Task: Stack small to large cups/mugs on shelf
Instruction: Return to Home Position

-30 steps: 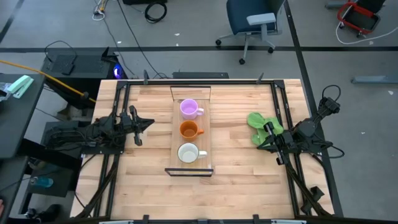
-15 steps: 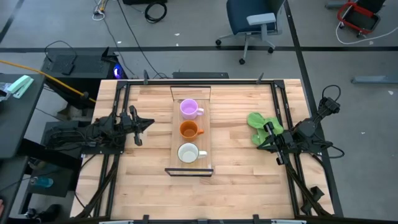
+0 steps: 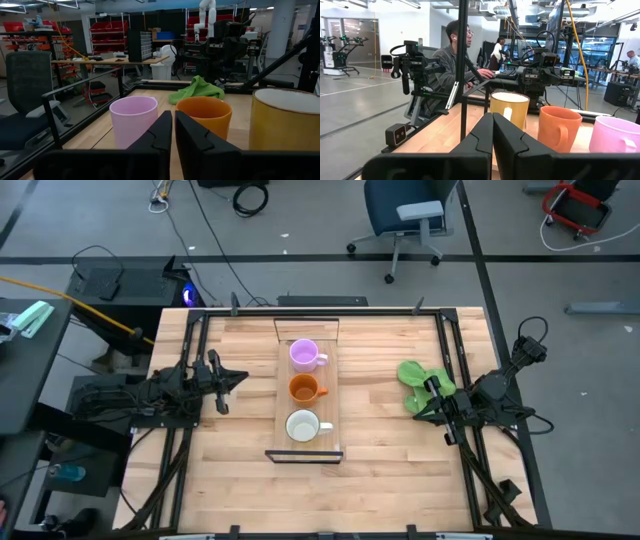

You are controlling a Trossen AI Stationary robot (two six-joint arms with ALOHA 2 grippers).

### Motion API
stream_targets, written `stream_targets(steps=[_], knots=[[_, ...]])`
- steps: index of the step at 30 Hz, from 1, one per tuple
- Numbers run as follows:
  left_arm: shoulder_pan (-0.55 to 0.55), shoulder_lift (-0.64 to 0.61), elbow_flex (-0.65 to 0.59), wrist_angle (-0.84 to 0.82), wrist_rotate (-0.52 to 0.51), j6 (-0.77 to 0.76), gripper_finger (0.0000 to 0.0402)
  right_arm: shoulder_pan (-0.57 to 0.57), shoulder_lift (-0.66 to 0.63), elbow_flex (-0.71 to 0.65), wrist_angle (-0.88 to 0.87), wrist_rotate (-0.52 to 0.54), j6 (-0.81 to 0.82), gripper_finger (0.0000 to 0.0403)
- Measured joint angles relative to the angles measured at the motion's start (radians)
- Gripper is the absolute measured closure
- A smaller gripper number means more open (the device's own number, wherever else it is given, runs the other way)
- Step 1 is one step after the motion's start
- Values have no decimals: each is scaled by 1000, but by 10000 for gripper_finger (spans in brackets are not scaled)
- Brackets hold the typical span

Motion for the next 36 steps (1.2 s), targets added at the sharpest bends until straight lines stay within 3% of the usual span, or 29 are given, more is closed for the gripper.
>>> stream_targets(steps=[36], knots=[[0, 0, 0, 0, 0, 0, 370, 0, 0, 0, 0, 0, 0, 389]])
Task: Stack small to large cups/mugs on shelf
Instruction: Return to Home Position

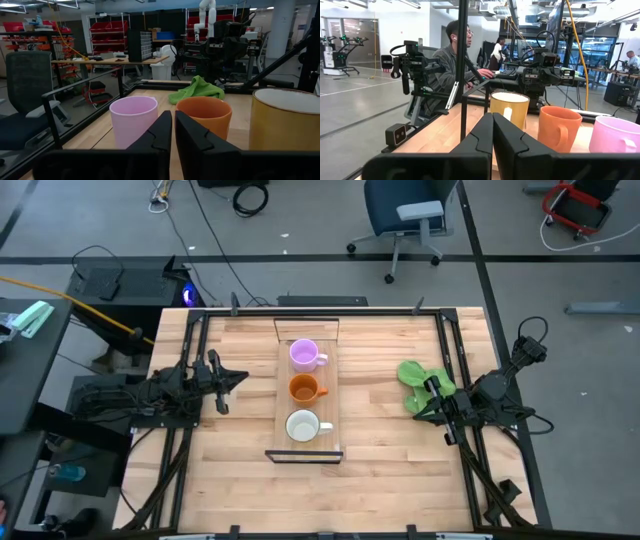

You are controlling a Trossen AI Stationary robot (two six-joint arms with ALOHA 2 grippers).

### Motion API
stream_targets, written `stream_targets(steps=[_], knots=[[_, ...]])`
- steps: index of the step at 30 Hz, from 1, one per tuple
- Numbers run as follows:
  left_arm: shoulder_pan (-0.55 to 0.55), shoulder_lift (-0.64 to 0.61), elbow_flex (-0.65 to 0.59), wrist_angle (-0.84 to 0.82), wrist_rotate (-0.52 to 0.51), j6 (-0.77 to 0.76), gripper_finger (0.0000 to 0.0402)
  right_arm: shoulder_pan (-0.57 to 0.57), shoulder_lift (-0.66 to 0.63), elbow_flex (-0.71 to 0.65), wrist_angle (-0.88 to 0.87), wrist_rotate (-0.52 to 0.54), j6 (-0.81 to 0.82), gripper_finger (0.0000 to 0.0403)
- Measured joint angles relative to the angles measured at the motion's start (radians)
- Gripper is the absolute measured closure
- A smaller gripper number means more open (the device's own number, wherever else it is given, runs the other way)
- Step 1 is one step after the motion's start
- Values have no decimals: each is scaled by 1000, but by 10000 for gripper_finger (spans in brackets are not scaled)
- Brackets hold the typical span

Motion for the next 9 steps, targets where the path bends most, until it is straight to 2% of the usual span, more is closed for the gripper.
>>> stream_targets(steps=[9], knots=[[0, 0, 0, 0, 0, 0, 380, 0, 0, 0, 0, 0, 0, 389]])
